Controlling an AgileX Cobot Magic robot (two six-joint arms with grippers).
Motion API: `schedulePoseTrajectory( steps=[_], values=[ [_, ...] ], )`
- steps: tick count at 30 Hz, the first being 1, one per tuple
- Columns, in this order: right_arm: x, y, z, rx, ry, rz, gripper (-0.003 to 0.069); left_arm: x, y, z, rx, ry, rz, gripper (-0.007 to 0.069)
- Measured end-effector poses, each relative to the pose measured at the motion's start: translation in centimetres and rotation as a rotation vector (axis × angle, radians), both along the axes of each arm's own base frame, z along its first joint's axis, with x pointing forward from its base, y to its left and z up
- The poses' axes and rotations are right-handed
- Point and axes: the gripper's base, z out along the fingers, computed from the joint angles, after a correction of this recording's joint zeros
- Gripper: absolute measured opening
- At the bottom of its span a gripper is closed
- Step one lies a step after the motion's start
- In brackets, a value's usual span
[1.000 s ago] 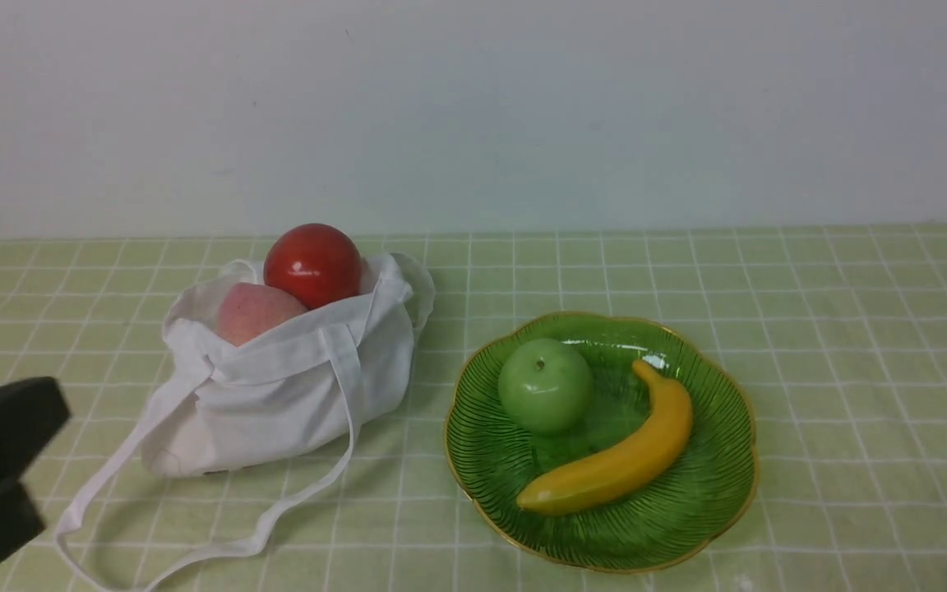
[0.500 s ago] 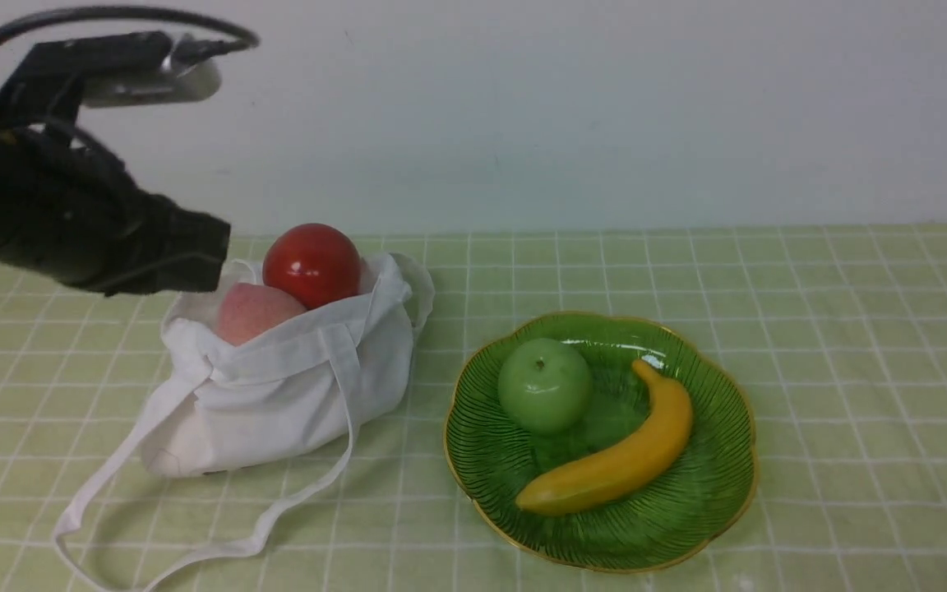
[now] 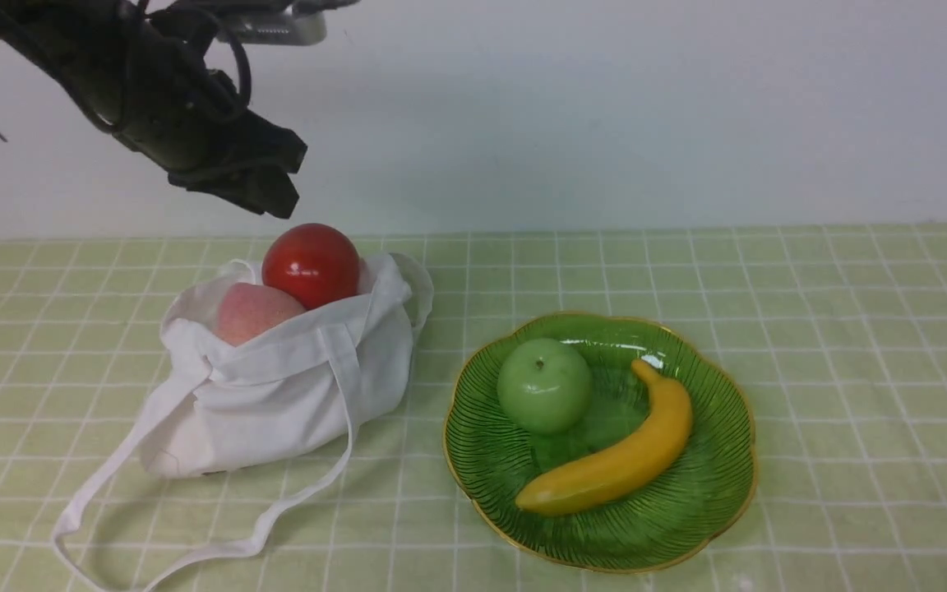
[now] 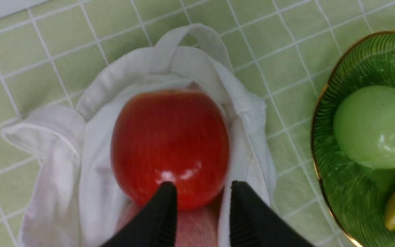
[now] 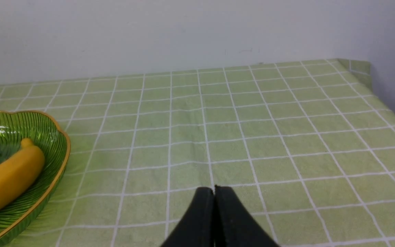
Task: Take the fruit out of the bag on the green coffee tablecloth and place them on the plate.
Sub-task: 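Reach into the white bag and grasp the apple with the left gripper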
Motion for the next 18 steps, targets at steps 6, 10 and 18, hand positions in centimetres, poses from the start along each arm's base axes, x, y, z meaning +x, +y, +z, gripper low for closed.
schedulePoseTrajectory(
  steps=[6, 10, 18],
  values=[
    [0.0, 0.0, 0.0, 0.0, 0.0, 0.0, -0.0015, 1.6, -2.4, -2.1, 0.121, -0.071, -0.056, 0.0543],
    [0.0, 0.0, 0.0, 0.0, 0.0, 0.0, -0.0015, 2.9, -3.2, -3.9, 0.13, -0.101, -0.03, 0.0673],
    [0.0, 0.0, 0.0, 0.0, 0.0, 0.0, -0.0015, 3.6, -3.3, -5.9, 0.141, -0.064, -0.003, 0.0683]
  ],
)
